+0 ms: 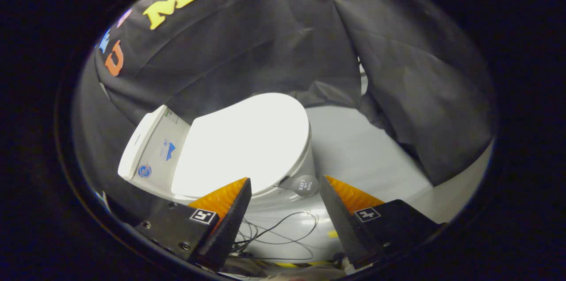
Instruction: Open the toilet lid.
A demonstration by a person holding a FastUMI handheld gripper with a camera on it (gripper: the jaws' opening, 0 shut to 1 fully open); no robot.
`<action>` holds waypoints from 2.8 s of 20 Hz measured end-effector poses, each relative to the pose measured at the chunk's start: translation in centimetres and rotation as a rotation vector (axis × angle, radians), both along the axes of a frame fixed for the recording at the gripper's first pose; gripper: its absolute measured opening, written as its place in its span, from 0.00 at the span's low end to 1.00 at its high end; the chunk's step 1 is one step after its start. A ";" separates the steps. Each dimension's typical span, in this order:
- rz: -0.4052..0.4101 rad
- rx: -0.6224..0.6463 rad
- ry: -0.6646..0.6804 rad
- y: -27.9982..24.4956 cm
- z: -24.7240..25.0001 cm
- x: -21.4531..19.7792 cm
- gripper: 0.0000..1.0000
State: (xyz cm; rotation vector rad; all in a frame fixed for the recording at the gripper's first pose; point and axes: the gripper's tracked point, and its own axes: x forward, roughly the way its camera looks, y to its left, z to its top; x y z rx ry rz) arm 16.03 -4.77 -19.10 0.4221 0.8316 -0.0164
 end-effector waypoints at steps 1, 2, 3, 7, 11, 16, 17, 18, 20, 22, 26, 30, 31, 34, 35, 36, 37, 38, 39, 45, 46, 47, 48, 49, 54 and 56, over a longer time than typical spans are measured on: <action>-0.014 0.035 0.024 0.1 -0.6 0.4 0.98; -0.029 0.063 0.038 0.0 -1.1 0.7 0.98; -0.043 0.081 0.049 -0.3 -1.7 1.0 0.98; -0.104 0.114 0.078 -1.3 -4.0 1.8 0.88; -0.114 0.127 0.094 -1.7 -5.8 2.2 0.84; -0.129 0.210 0.093 -1.5 -7.0 2.7 0.79; -0.135 0.232 0.095 -1.4 -7.4 2.7 0.77; -0.140 0.258 0.084 -1.3 -7.5 2.8 0.73; -0.148 0.327 0.050 -0.7 -7.3 3.2 0.69; -0.163 0.370 0.027 -0.8 -7.2 3.7 0.65; -0.232 0.423 0.034 -2.0 -8.3 3.5 0.52; -0.327 0.569 0.021 -2.3 -7.9 3.6 0.25; -0.334 0.609 0.013 -2.2 -7.7 3.7 0.23; -0.330 0.665 0.018 -1.8 -7.2 3.7 0.15; -0.324 0.665 0.022 -2.0 -6.9 3.7 0.14; -0.318 0.663 0.031 -2.2 -6.9 3.7 0.13; -0.314 0.661 0.033 -2.3 -6.7 3.7 0.11; -0.313 0.659 0.037 -2.1 -6.6 3.9 0.10; -0.314 0.665 0.038 -1.9 -6.2 4.0 0.10; -0.273 0.666 0.006 -1.2 -3.8 4.3 0.05; -0.273 0.667 0.006 -1.2 -3.6 4.5 0.05; -0.274 0.674 0.001 -1.1 -3.1 4.4 0.05; -0.276 0.666 -0.002 -1.0 -3.0 4.5 0.05; -0.275 0.669 -0.008 -0.8 -2.5 4.5 0.05; -0.228 0.683 -0.074 0.9 1.6 5.1 0.05; -0.182 0.641 -0.095 1.8 3.3 4.9 0.05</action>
